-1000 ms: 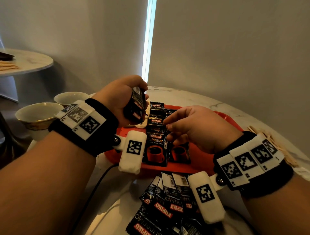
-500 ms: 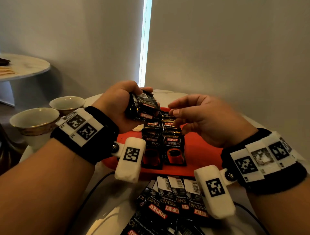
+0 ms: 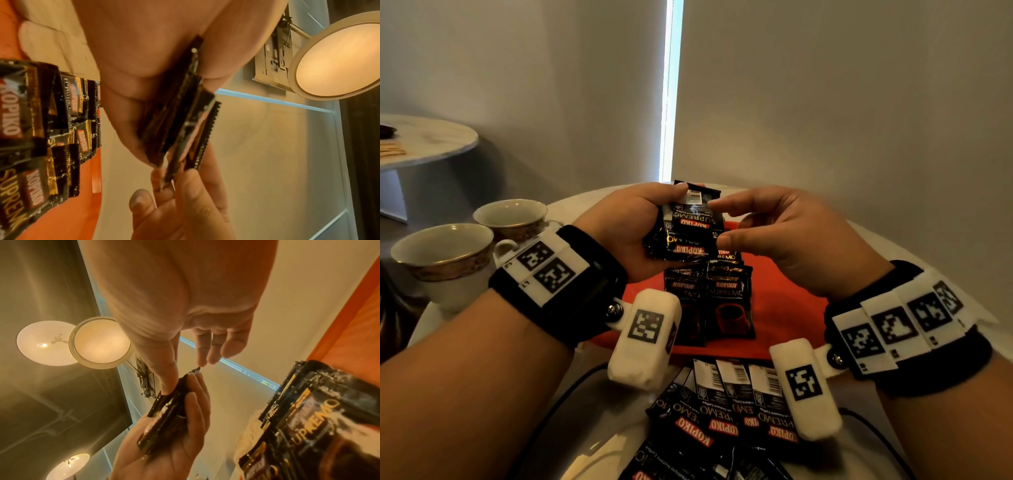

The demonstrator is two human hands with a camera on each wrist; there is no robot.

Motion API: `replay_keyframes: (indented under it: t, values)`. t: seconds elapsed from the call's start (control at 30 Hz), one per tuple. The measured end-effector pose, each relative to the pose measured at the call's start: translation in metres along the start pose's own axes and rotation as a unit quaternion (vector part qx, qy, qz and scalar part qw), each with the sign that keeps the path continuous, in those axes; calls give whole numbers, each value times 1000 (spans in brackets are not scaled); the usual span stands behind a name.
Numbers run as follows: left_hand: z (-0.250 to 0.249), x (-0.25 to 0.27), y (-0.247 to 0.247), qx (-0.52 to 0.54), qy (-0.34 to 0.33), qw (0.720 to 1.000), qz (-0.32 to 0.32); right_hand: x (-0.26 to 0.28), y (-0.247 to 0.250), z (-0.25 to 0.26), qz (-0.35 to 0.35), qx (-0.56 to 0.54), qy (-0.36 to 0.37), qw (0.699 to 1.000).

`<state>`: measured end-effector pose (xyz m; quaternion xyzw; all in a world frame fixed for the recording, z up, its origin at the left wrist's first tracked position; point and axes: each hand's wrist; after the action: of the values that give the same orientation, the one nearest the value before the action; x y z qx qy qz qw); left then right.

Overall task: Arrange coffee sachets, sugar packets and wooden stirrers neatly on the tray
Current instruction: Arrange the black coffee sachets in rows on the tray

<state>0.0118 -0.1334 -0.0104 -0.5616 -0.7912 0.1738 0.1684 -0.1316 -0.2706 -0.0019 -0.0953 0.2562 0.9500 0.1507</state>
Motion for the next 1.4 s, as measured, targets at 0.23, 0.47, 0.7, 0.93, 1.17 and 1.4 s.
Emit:
replay_keyframes:
  t: [0.23, 0.47, 0.7, 0.93, 1.17, 1.4]
  values:
    - [2, 0, -2, -9, 5, 1000, -13, -3, -3, -4, 2, 9, 17, 1000]
    - [5, -4, 0, -9, 19, 999, -25, 0, -4, 2, -53, -3, 51, 997]
    - [3, -7, 7, 5, 30, 998, -61, 0, 8, -1, -197, -114, 64, 972]
    - [-2, -9, 16, 35, 2, 997, -75, 8, 15, -31, -187, -177, -98, 961]
    - [-2, -10, 20, 48, -11, 996, -79, 14, 11, -41, -81, -165, -237, 954]
    - [-2, -9, 19, 42, -10, 995, -87, 17, 6, -36, -26, -141, -273, 951]
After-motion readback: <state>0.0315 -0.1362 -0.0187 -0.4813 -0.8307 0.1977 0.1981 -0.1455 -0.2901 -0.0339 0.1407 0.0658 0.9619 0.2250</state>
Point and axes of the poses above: each hand's wrist, its own x-axis away from the middle knuckle, its own y-axis out of the back of the hand, z = x × y, and after that the axes turned 6 degrees about z, right-handed
